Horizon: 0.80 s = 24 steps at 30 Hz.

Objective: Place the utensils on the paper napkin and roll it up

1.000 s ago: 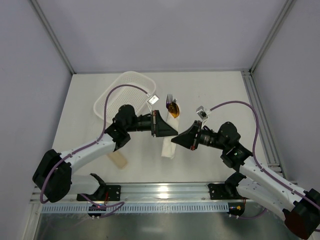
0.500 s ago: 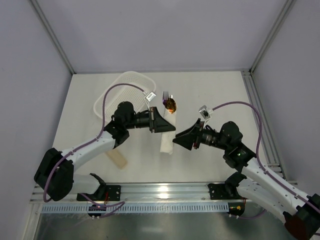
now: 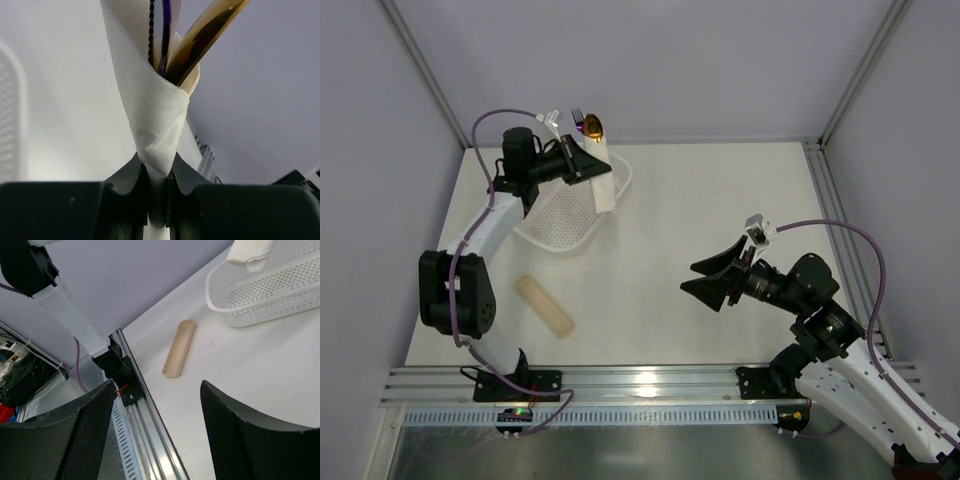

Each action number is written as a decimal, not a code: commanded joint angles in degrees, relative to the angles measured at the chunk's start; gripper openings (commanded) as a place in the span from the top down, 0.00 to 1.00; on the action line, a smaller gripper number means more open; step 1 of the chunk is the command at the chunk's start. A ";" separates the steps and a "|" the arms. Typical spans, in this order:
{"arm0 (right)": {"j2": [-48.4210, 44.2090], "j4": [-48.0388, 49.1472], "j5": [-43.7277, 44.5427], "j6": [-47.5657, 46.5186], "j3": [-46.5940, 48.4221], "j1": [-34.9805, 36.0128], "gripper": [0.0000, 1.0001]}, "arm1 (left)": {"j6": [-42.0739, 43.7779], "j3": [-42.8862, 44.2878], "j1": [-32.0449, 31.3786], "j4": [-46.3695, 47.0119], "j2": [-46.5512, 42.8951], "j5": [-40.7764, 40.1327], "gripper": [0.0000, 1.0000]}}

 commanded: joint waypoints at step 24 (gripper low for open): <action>-3.25 -7.35 1.48 -6.03 2.69 -0.39 0.29 | 11.30 19.16 12.30 -14.39 34.72 3.24 1.00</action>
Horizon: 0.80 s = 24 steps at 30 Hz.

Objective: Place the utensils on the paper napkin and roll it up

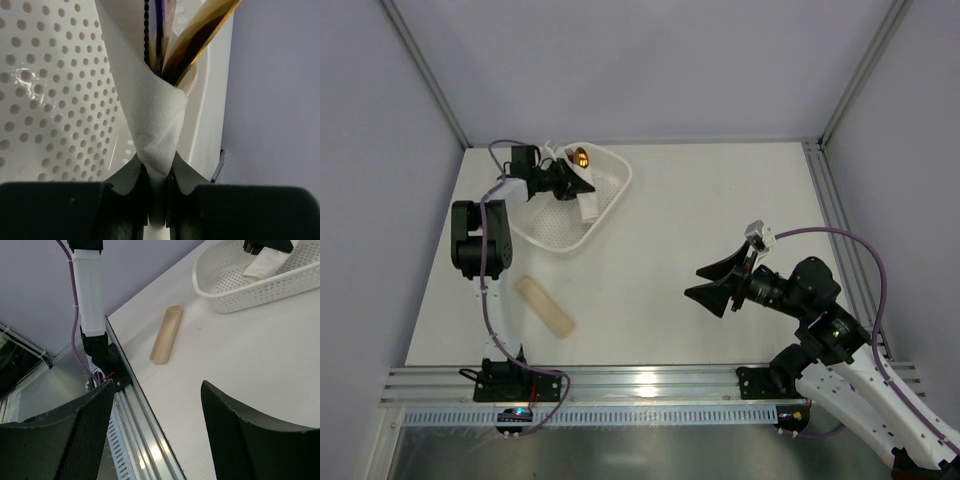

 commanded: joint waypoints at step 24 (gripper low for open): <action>-0.13 2.69 -0.23 -0.32 0.90 -0.09 0.29 | 3.21 -5.75 2.47 1.97 3.09 0.40 0.99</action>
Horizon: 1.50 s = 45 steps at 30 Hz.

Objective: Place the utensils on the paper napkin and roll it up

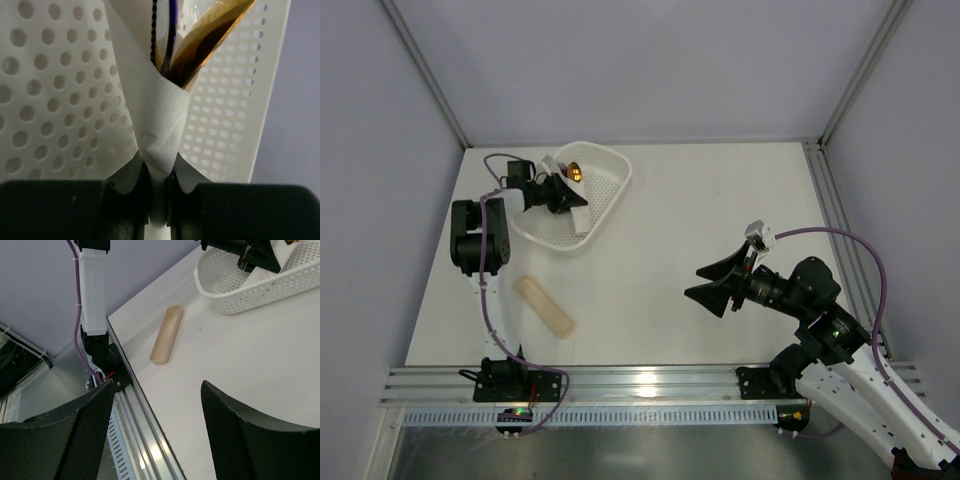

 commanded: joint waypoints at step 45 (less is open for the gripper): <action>-1.53 2.62 -1.33 -0.50 -0.33 0.00 0.29 | 22.29 5.64 -5.42 -28.39 -8.19 0.92 1.00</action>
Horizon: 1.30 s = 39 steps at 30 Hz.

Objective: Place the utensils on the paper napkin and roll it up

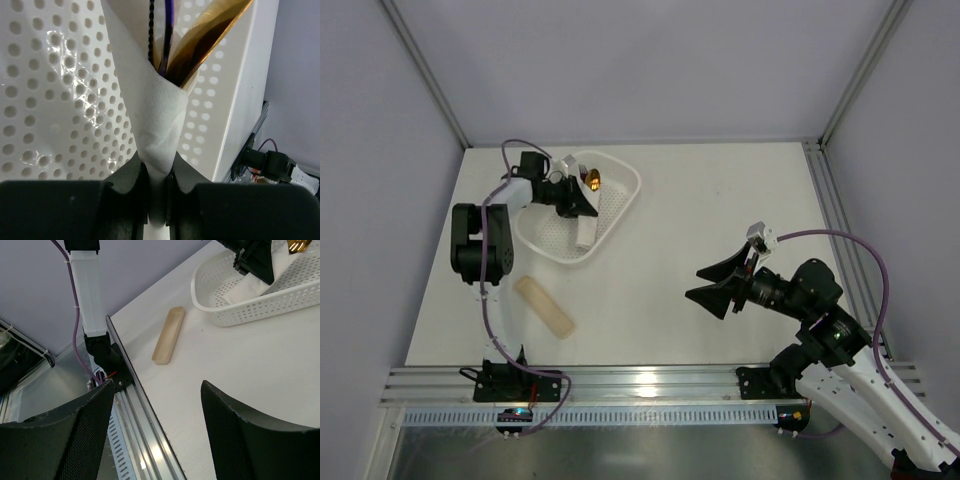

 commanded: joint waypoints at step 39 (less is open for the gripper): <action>-1.23 1.90 -0.50 -0.50 0.21 -0.09 0.29 | 3.42 5.03 -0.68 -12.59 5.38 -13.40 0.55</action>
